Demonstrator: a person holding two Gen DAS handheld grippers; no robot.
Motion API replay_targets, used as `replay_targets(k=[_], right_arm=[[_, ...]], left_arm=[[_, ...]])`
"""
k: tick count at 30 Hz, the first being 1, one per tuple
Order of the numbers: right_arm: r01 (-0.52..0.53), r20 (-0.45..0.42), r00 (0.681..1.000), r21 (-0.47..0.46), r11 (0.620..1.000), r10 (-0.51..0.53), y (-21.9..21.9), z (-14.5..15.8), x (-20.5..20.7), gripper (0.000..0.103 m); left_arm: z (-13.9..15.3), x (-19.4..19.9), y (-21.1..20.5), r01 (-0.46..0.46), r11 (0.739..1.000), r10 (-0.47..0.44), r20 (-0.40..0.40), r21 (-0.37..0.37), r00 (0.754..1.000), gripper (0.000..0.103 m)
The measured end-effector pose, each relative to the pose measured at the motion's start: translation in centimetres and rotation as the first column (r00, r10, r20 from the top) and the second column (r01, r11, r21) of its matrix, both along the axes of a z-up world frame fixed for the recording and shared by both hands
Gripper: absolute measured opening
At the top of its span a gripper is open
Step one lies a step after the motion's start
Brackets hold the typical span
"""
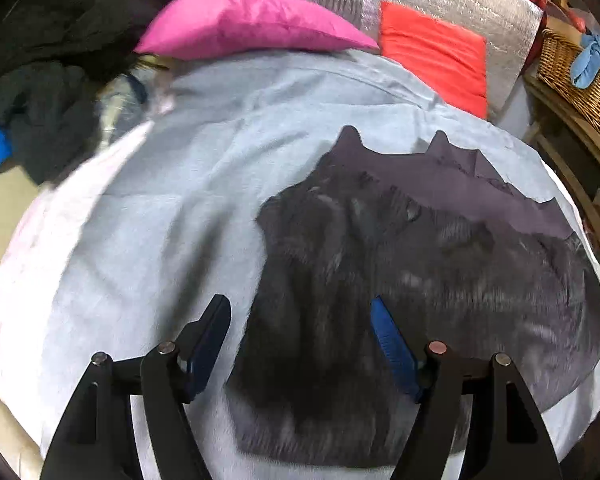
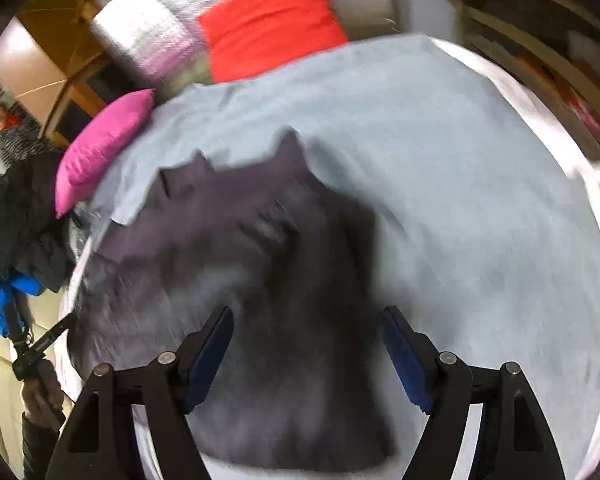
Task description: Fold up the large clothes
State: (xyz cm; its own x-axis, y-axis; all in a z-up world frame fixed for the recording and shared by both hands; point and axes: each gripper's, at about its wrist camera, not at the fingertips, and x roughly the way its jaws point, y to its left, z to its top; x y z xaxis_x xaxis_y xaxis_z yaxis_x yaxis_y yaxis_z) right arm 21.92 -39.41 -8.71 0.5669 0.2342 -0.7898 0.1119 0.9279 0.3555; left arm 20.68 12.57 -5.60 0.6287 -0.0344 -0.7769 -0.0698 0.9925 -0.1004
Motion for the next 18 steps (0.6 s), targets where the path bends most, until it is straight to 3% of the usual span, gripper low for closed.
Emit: replay_targets(k=[2, 4, 7, 9, 12, 16, 17, 18], right_arm=[[0.072, 0.037, 0.997, 0.083, 0.994, -0.075, -1.4, -0.6, -3.8, 0.079], [0.112, 0.042, 0.992, 0.202, 0.973, -0.123, -1.7, -1.3, -6.7, 0.079], [0.117, 0.006, 0.992, 0.336, 0.935, -0.126, 0.7, -3.4, -10.3, 0.079], [0.125, -0.024, 0.992, 0.418, 0.9, -0.127, 2.3, -5.0, -10.6, 0.079], [0.176, -0.055, 0.984, 0.494, 0.852, -0.171, 3.9, -6.8, -9.8, 0.079], [0.312, -0.09, 0.942, 0.595, 0.741, -0.324, 3.3, -8.5, -9.0, 0.08], [0.322, -0.094, 0.938, 0.596, 0.736, -0.334, 3.1, -8.6, -8.9, 0.077], [0.329, -0.092, 0.936, 0.572, 0.752, -0.34, 3.1, -8.7, -8.7, 0.07]], left_arm=[[0.4, -1.7, 0.0, -0.033, 0.999, 0.033, 0.02, -0.011, 0.999, 0.074], [0.6, -3.5, -0.3, -0.057, 0.996, 0.059, 0.026, -0.066, 0.998, 0.074], [0.1, -6.1, -1.7, -0.115, 0.982, 0.119, 0.019, -0.15, 0.993, 0.076], [-0.9, -6.6, -2.4, -0.159, 0.968, 0.16, -0.011, -0.192, 0.987, 0.077], [-2.4, -6.4, -3.1, -0.243, 0.95, 0.234, -0.072, -0.196, 0.97, 0.076], [-3.2, -5.4, -3.0, -0.314, 0.934, 0.305, -0.078, -0.171, 0.949, 0.076], [-3.5, -4.9, -2.9, -0.326, 0.932, 0.315, -0.09, -0.159, 0.945, 0.072], [-3.6, -4.6, -2.7, -0.339, 0.928, 0.326, -0.103, -0.154, 0.94, 0.051]])
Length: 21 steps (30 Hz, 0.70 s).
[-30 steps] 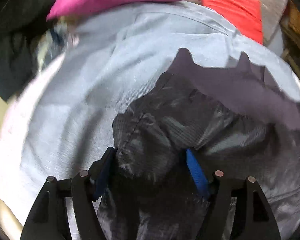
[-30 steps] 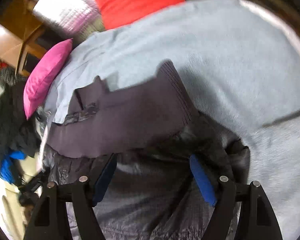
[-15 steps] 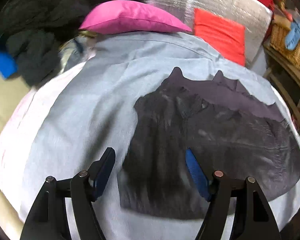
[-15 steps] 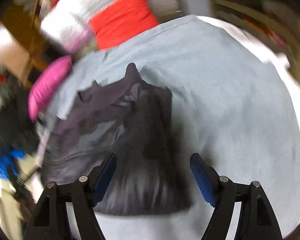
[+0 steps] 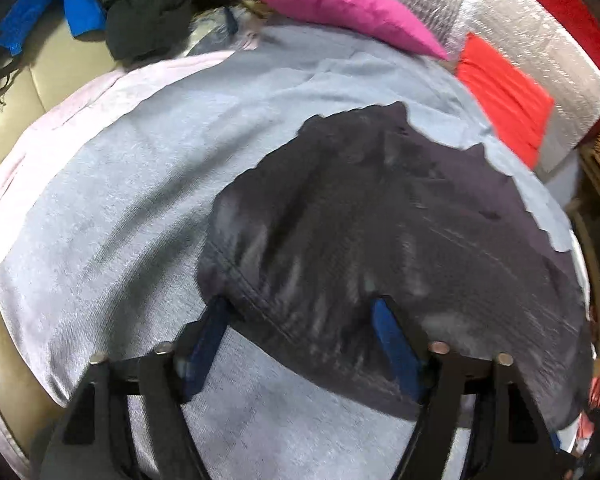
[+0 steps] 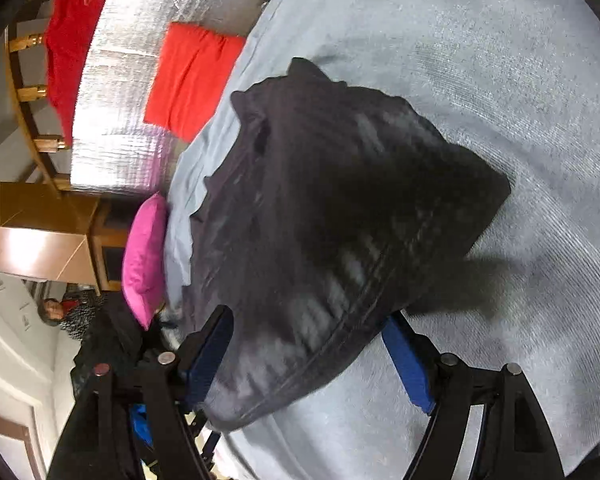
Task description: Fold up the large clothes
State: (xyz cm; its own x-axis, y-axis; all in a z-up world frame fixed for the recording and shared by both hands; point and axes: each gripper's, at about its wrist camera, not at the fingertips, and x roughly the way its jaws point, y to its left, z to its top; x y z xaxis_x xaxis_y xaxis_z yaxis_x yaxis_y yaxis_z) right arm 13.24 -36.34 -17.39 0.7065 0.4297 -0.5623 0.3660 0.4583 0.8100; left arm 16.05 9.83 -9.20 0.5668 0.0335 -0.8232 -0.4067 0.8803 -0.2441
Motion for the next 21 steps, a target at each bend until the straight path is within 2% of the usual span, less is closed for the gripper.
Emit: replay_targets(k=[1, 4, 6, 7, 8, 9, 10, 11, 12, 13, 16, 19, 21], right_arm=[[-0.007, -0.024, 1.0, -0.06, 0.998, 0.006, 0.2, 0.0, 0.3, 0.035], [-0.005, -0.012, 1.0, -0.133, 0.991, 0.003, 0.7, 1.6, -0.3, 0.026], [-0.009, 0.016, 1.0, -0.217, 0.976, 0.013, 1.1, 2.9, -0.7, 0.025], [-0.026, 0.001, 1.0, -0.247, 0.969, 0.027, 1.4, 2.9, -0.3, 0.025], [-0.052, -0.039, 0.998, -0.254, 0.966, 0.043, 1.5, 2.0, 0.2, 0.029], [-0.063, -0.066, 0.997, -0.225, 0.972, 0.05, 1.3, 1.1, 0.4, 0.031], [-0.054, -0.062, 0.997, -0.206, 0.977, 0.042, 1.0, 0.9, 0.2, 0.044], [-0.05, -0.062, 0.997, -0.222, 0.974, 0.037, 0.8, 1.3, -0.4, 0.076], [-0.048, -0.066, 0.997, -0.244, 0.968, 0.033, 0.8, 1.8, -1.0, 0.086], [-0.044, -0.05, 0.998, -0.261, 0.964, 0.031, 0.6, 2.6, -1.9, 0.089], [-0.101, -0.028, 0.995, -0.309, 0.946, 0.097, 0.6, 5.0, -3.3, 0.089], [-0.163, 0.041, 0.981, -0.376, 0.912, 0.192, 2.4, 8.5, -3.9, 0.089], [-0.229, 0.091, 0.953, -0.411, 0.883, 0.289, 5.3, 10.6, -2.6, 0.089]], left_arm=[[0.1, 0.0, 0.2, -0.016, 1.0, 0.016, -0.004, 0.012, 1.0, 0.038], [0.7, -0.5, 1.4, -0.028, 0.999, 0.028, 0.004, -0.035, 1.0, 0.026], [0.1, -0.4, 1.3, 0.002, 1.0, -0.002, -0.004, 0.001, 1.0, 0.026], [-0.3, -0.3, 0.9, 0.021, 0.999, -0.02, -0.014, 0.033, 1.0, 0.026], [-0.1, -0.4, 0.7, 0.026, 0.999, -0.025, -0.011, 0.047, 1.0, 0.026], [0.3, -0.7, 0.7, 0.027, 0.998, -0.027, 0.002, 0.052, 1.0, 0.028], [0.7, -1.0, 0.9, 0.024, 0.998, -0.025, 0.01, 0.051, 1.0, 0.03], [1.3, -1.5, 1.2, 0.024, 0.999, -0.025, 0.023, 0.048, 0.999, 0.031], [2.0, -2.0, 1.5, 0.028, 0.998, -0.03, 0.04, 0.058, 0.999, 0.036], [2.6, -2.6, 1.6, 0.025, 0.997, -0.029, 0.055, 0.079, 0.998, 0.042], [4.9, -3.4, 1.5, -0.004, 0.982, -0.019, 0.122, 0.186, 0.992, 0.051], [6.4, -2.4, -1.6, 0.097, 0.963, -0.134, 0.135, 0.25, 0.982, 0.054], [6.6, -1.0, -4.1, 0.185, 0.943, -0.227, 0.129, 0.276, 0.965, 0.056]])
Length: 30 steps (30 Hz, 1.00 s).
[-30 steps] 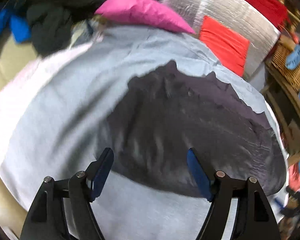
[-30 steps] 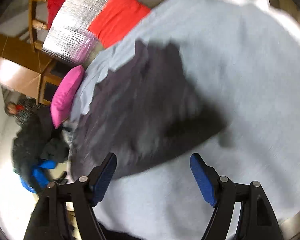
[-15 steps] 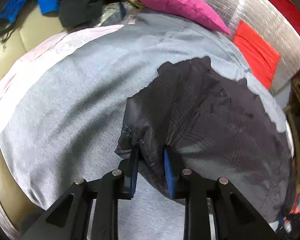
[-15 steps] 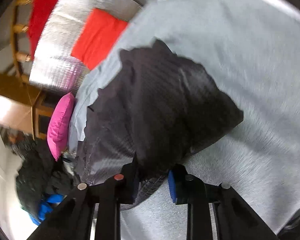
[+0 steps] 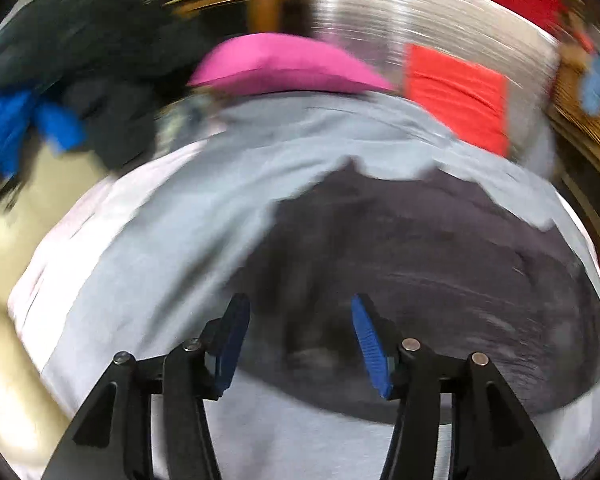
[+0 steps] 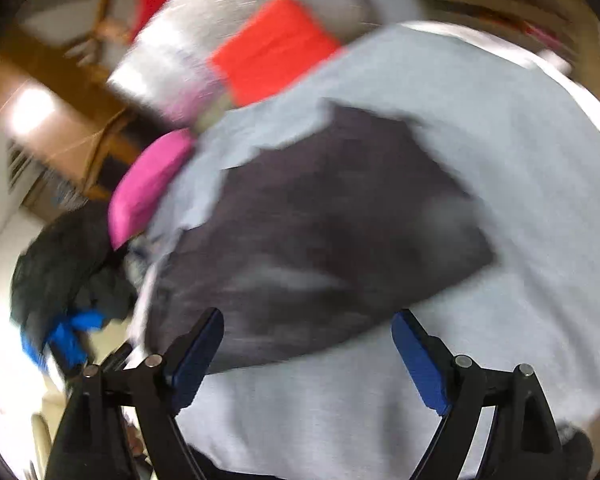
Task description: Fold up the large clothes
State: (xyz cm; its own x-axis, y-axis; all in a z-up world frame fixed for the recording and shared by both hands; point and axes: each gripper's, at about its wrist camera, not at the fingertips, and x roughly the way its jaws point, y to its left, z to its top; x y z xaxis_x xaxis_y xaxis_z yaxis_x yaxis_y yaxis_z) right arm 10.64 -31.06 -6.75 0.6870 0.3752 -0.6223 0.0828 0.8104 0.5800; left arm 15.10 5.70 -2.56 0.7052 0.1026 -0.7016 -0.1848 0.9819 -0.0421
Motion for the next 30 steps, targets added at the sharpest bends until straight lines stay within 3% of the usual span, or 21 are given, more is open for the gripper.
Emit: replay_targets(k=[2, 4, 7, 8, 10, 12, 15, 19, 24, 27, 30], right_arm=[[-0.1, 0.051, 0.993, -0.076, 0.992, 0.104, 3.1, 1.3, 2.6, 0.089], [-0.131, 0.048, 0.989, -0.198, 0.971, 0.143, 5.9, 1.4, 5.8, 0.089], [-0.119, -0.023, 0.992, -0.469, 0.875, 0.123, 9.0, -0.1, 10.2, 0.089], [-0.12, -0.047, 0.992, -0.549, 0.827, 0.113, 9.8, -1.1, 11.2, 0.089], [-0.165, -0.125, 0.986, -0.619, 0.768, 0.111, 10.9, -3.2, 12.8, 0.088], [-0.175, -0.145, 0.984, -0.643, 0.746, 0.105, 11.2, -5.2, 13.1, 0.09], [-0.162, -0.132, 0.986, -0.688, 0.708, 0.098, 11.8, -5.7, 12.8, 0.09], [-0.17, -0.154, 0.984, -0.659, 0.732, 0.089, 11.7, -4.3, 12.8, 0.089], [-0.112, -0.06, 0.994, -0.659, 0.744, 0.096, 10.8, -1.5, 8.5, 0.089], [-0.14, -0.106, 0.99, -0.65, 0.747, 0.094, 10.4, -3.5, 8.1, 0.09], [-0.151, -0.105, 0.989, -0.684, 0.714, 0.107, 10.5, -5.1, 8.6, 0.092]], left_arm=[[-0.1, 1.4, -2.1, 0.043, 0.998, -0.043, -0.006, 0.039, 0.999, 0.056], [-0.6, 3.0, -3.3, 0.052, 0.996, -0.051, -0.012, 0.075, 0.999, 0.056], [-2.4, 5.3, -3.7, 0.062, 0.994, -0.055, -0.08, 0.092, 0.995, 0.056], [-3.3, 6.1, -3.6, 0.054, 0.994, -0.044, -0.112, 0.092, 0.993, 0.056], [-5.1, 7.0, -3.0, 0.051, 0.996, -0.037, -0.162, 0.079, 0.986, 0.058], [-5.7, 6.8, -3.0, 0.061, 0.993, -0.046, -0.141, 0.104, 0.989, 0.059], [-5.9, 6.7, -3.6, 0.072, 0.988, -0.052, -0.141, 0.138, 0.989, 0.059], [-5.5, 6.5, -3.1, 0.065, 0.992, -0.048, -0.153, 0.108, 0.987, 0.059], [-4.9, 5.6, -2.6, 0.057, 0.994, -0.042, -0.144, 0.096, 0.989, 0.059], [-5.1, 5.4, -2.6, 0.058, 0.994, -0.044, -0.146, 0.096, 0.988, 0.059], [-4.6, 5.0, -2.6, 0.057, 0.994, -0.041, -0.152, 0.097, 0.988, 0.059]])
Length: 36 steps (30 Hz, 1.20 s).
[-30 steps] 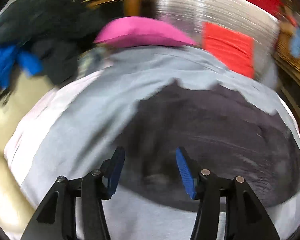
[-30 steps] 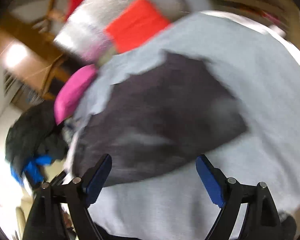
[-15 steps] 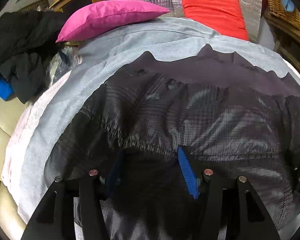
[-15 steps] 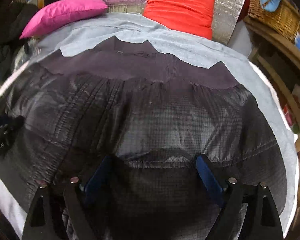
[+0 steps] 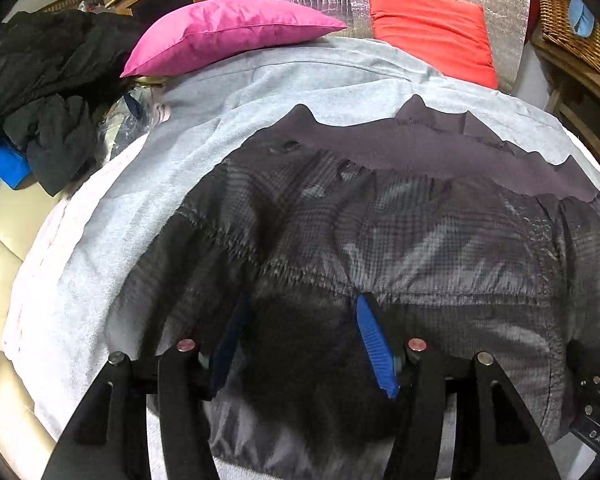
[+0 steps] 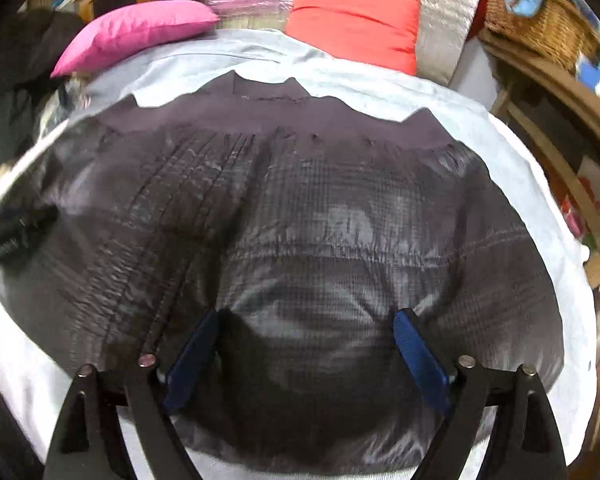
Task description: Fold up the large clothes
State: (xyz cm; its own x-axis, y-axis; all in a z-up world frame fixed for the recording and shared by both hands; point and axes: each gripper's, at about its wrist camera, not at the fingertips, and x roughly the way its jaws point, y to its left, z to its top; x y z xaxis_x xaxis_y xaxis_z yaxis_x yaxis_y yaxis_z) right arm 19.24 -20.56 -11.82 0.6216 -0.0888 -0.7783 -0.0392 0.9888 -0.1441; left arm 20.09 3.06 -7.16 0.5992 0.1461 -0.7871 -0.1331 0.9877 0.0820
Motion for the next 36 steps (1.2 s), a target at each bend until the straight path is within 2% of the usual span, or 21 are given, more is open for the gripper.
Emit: replay_targets(k=[3, 6, 7, 9, 10, 11, 13, 14, 17, 19, 21, 23, 25, 26, 28, 30, 32, 36], right_arm=[[0.014, -0.02, 1.0, 0.026, 1.0, -0.014, -0.3, 0.7, 0.1, 0.092], [0.01, 0.045, 0.999, 0.056, 0.998, -0.013, -0.7, 2.4, -1.3, 0.092], [0.009, 0.052, 0.999, 0.049, 0.999, -0.011, -0.8, 2.3, -1.6, 0.092], [0.012, 0.006, 1.0, 0.048, 0.999, -0.012, -0.9, 0.9, -1.2, 0.092], [0.007, -0.004, 1.0, 0.045, 0.999, -0.007, -0.9, -0.1, -0.9, 0.093], [0.002, 0.008, 1.0, 0.03, 1.0, -0.002, -0.6, -0.3, -1.1, 0.093], [0.001, 0.005, 1.0, 0.001, 1.0, -0.001, -0.1, 0.2, -1.1, 0.093], [-0.007, -0.005, 1.0, 0.022, 1.0, 0.007, 0.0, 0.8, -1.3, 0.093], [-0.009, 0.054, 0.999, 0.066, 0.998, 0.005, -0.7, 3.2, -2.5, 0.093], [0.017, 0.097, 0.995, 0.058, 0.998, -0.022, -1.9, 4.2, -3.0, 0.093], [0.056, 0.085, 0.995, 0.061, 0.997, -0.061, -3.3, 3.5, -2.6, 0.094], [0.086, 0.028, 0.996, 0.073, 0.994, -0.088, -4.6, 1.2, -1.8, 0.094], [0.065, 0.056, 0.996, 0.064, 0.996, -0.068, -4.4, 0.7, -1.9, 0.095], [0.058, 0.054, 0.997, 0.043, 0.997, -0.061, -3.9, 1.0, -1.9, 0.095], [0.056, 0.028, 0.998, 0.068, 0.996, -0.058, -3.7, 2.0, -2.0, 0.095], [0.062, 0.065, 0.995, 0.126, 0.99, -0.07, -4.1, 3.7, -2.8, 0.095], [0.078, 0.097, 0.991, 0.121, 0.99, -0.09, -4.3, 4.4, -3.9, 0.095], [0.087, 0.008, 0.996, 0.111, 0.99, -0.089, -5.4, 1.6, -3.1, 0.095]], left_arm=[[1.0, -1.1, 0.4, 0.0, 1.0, 0.0, 0.029, -0.001, 1.0, 0.059], [1.1, -2.5, 1.2, -0.015, 1.0, 0.014, 0.065, 0.019, 0.998, 0.061], [0.7, -2.6, 1.5, -0.024, 1.0, 0.022, 0.059, 0.019, 0.998, 0.062], [-1.2, -2.1, 2.3, -0.031, 0.999, 0.031, 0.013, -0.009, 0.999, 0.063], [-1.5, -2.0, 2.3, -0.025, 1.0, 0.025, 0.014, -0.004, 1.0, 0.065], [-1.5, -2.0, 2.0, -0.009, 0.999, 0.008, 0.027, 0.036, 1.0, 0.065], [-0.7, -2.1, 1.8, -0.007, 0.999, 0.006, 0.022, 0.043, 1.0, 0.065], [-0.1, -2.3, 2.1, -0.016, 1.0, 0.015, 0.029, 0.025, 0.999, 0.065], [1.4, -3.5, 3.4, -0.055, 0.998, 0.054, 0.11, 0.007, 0.992, 0.066], [0.3, -3.2, 4.3, -0.082, 0.997, 0.08, 0.079, 0.016, 0.994, 0.066], [-1.6, -2.4, 5.1, -0.092, 0.996, 0.092, 0.027, -0.003, 0.995, 0.07], [-2.1, -2.5, 5.4, -0.104, 0.994, 0.105, 0.041, -0.02, 0.994, 0.074], [-2.0, -2.4, 5.2, -0.105, 0.994, 0.105, 0.039, -0.004, 0.994, 0.074], [-1.9, -2.4, 5.1, -0.105, 0.995, 0.105, 0.038, 0.0, 0.994, 0.074], [-1.9, -2.4, 5.1, -0.108, 0.994, 0.108, 0.036, -0.009, 0.993, 0.074], [-1.9, -2.5, 5.0, -0.11, 0.994, 0.11, 0.038, -0.013, 0.993, 0.074], [-2.1, -2.5, 5.0, -0.11, 0.994, 0.111, 0.042, -0.007, 0.993, 0.074], [-1.9, -2.5, 5.1, -0.109, 0.994, 0.109, 0.038, -0.005, 0.993, 0.074]])
